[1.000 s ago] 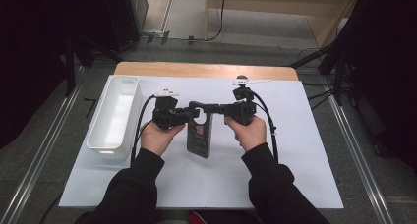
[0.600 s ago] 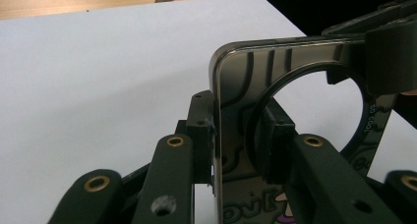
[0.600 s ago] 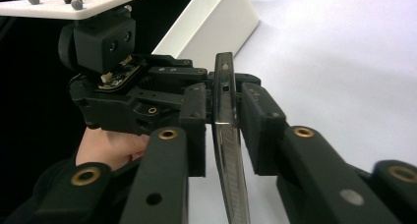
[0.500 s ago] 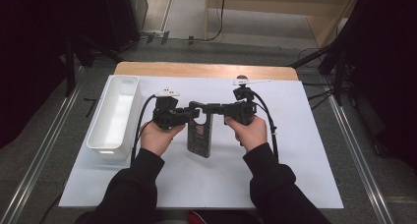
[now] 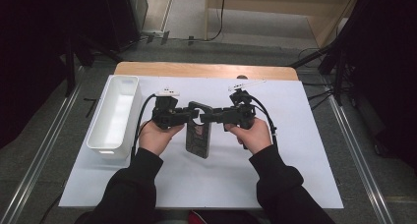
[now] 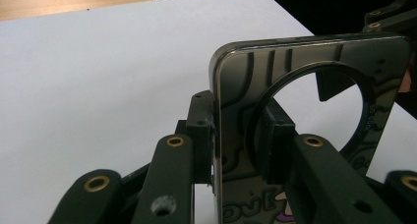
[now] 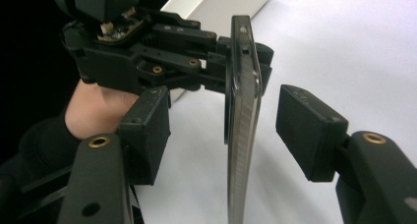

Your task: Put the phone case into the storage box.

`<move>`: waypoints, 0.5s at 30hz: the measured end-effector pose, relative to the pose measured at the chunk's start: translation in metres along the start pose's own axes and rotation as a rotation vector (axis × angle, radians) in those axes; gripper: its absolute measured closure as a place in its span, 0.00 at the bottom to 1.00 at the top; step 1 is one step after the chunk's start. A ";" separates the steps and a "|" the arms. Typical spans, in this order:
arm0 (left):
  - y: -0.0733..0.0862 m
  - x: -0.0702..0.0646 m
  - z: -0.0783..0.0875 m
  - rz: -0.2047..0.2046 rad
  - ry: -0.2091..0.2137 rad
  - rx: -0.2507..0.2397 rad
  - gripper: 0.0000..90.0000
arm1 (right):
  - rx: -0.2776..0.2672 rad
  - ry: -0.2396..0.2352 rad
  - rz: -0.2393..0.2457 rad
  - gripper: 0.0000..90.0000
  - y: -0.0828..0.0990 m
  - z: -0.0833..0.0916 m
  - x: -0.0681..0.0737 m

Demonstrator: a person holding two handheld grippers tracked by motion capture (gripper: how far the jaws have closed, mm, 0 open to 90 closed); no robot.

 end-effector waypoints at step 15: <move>-0.005 0.000 0.012 -0.027 0.009 0.018 0.79 | 0.058 0.008 0.066 0.39 0.022 0.008 -0.006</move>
Point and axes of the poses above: each handheld gripper's, and its own axes: z roughly backward along the jaws, y roughly out of its underside, x roughly to its left, the point moved 5 cm from there along -z, roughly forward along the jaws, and after that the axes turned 5 degrees about -y, right-handed, at the moved point
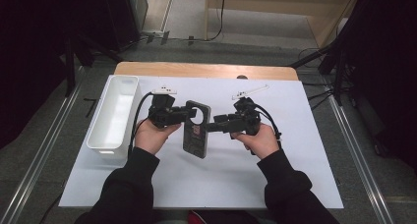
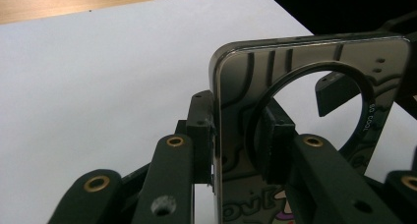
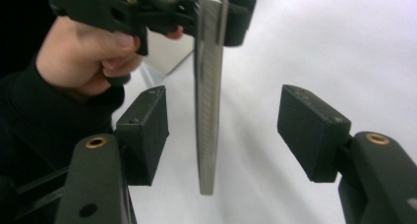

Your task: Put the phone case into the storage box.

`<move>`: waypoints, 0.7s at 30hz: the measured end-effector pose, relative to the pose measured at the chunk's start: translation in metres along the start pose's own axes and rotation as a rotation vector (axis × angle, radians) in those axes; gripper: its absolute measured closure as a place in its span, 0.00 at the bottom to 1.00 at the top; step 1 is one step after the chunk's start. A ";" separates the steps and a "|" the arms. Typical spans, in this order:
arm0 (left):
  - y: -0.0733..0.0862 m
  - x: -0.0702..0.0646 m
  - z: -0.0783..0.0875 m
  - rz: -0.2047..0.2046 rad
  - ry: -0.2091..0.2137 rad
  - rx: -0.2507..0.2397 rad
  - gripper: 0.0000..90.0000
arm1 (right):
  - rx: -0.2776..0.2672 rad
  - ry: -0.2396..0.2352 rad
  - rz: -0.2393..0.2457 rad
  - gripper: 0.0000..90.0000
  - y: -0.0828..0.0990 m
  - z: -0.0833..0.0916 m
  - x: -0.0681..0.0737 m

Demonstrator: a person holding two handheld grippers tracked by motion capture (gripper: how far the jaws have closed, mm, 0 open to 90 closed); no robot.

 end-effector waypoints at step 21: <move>0.003 0.000 0.015 0.002 0.013 0.007 0.79 | 0.027 -0.032 0.069 0.35 0.026 0.009 -0.002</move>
Point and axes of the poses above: each handheld gripper's, and its own axes: z roughly backward along the jaws, y roughly out of its underside, x roughly to its left, the point moved 5 cm from there along -z, roughly forward along the jaws, and after that the axes turned 5 degrees about -y, right-handed, at the moved point
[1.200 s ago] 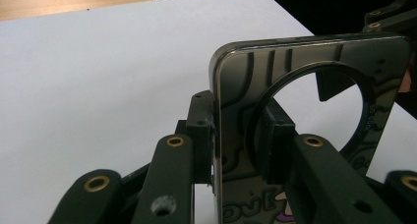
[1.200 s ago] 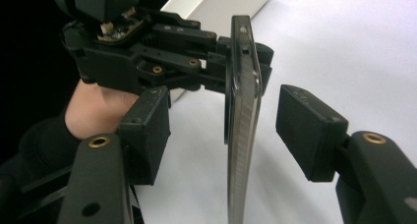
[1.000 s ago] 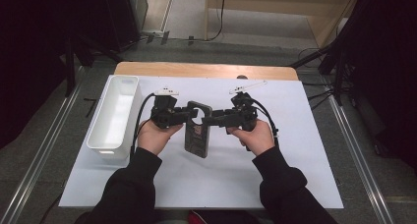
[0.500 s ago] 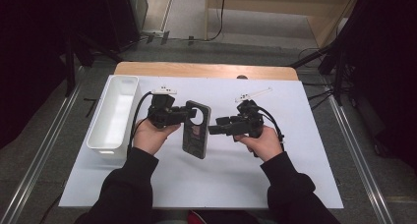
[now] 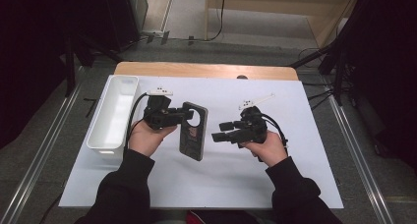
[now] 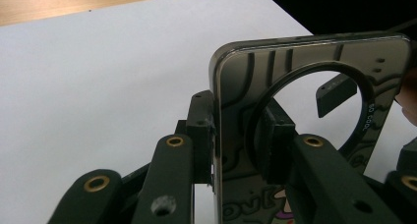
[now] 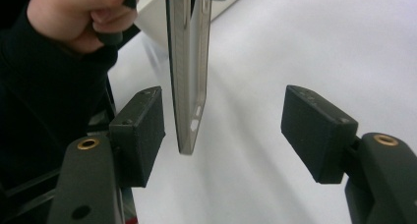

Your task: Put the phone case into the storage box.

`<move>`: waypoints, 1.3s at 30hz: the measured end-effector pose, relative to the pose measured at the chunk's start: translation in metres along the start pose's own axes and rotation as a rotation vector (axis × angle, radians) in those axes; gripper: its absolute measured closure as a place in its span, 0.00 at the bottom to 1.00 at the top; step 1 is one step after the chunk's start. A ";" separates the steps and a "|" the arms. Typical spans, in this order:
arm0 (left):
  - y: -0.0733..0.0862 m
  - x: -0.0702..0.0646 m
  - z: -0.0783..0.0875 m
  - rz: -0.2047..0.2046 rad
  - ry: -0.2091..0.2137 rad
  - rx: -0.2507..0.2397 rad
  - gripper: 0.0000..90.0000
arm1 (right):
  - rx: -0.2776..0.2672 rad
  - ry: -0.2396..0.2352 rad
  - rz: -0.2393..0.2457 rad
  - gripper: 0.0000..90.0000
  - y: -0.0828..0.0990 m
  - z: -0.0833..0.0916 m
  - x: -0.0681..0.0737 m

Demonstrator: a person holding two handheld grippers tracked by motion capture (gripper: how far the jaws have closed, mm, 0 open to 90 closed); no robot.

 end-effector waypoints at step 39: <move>0.003 0.028 0.028 0.011 -0.021 0.042 0.79 | -0.024 0.103 0.010 0.33 0.068 0.013 -0.023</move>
Point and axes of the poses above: each handheld gripper's, and its own axes: z roughly backward along the jaws, y roughly out of its underside, x roughly to its left, the point moved 5 cm from there along -z, roughly forward along the jaws, and after that the axes turned 5 degrees about -y, right-handed, at the moved point
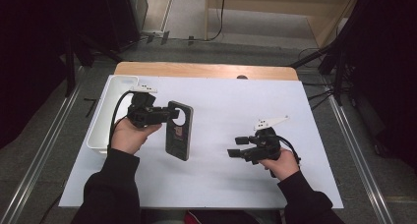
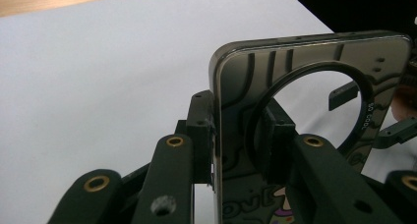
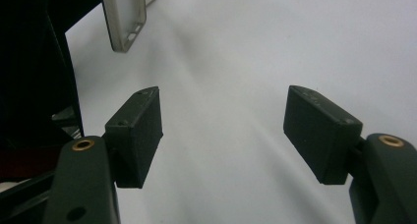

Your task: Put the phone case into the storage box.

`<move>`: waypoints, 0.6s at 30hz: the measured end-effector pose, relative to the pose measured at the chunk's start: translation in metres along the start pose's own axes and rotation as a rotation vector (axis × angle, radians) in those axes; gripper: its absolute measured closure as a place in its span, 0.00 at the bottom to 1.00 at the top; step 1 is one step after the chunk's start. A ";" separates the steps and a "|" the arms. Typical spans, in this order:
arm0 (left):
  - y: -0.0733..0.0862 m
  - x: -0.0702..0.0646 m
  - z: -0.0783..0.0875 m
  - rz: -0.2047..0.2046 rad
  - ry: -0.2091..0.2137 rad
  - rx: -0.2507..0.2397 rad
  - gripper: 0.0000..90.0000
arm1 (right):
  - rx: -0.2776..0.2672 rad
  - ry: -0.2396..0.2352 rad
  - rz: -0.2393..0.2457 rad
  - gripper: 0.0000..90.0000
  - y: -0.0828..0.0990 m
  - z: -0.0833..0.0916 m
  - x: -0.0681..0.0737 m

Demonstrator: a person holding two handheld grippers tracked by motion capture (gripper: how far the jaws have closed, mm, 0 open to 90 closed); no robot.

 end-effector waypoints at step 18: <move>-0.010 0.015 0.018 0.019 -0.035 -0.016 0.79 | 0.024 0.022 -0.005 0.33 0.023 0.002 0.004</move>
Point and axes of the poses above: each handheld gripper's, and its own axes: z roughly backward along the jaws, y roughly out of its underside, x roughly to its left, the point moved 5 cm from there along -z, roughly forward along the jaws, and after that the axes turned 5 degrees about -y, right-handed, at the moved point
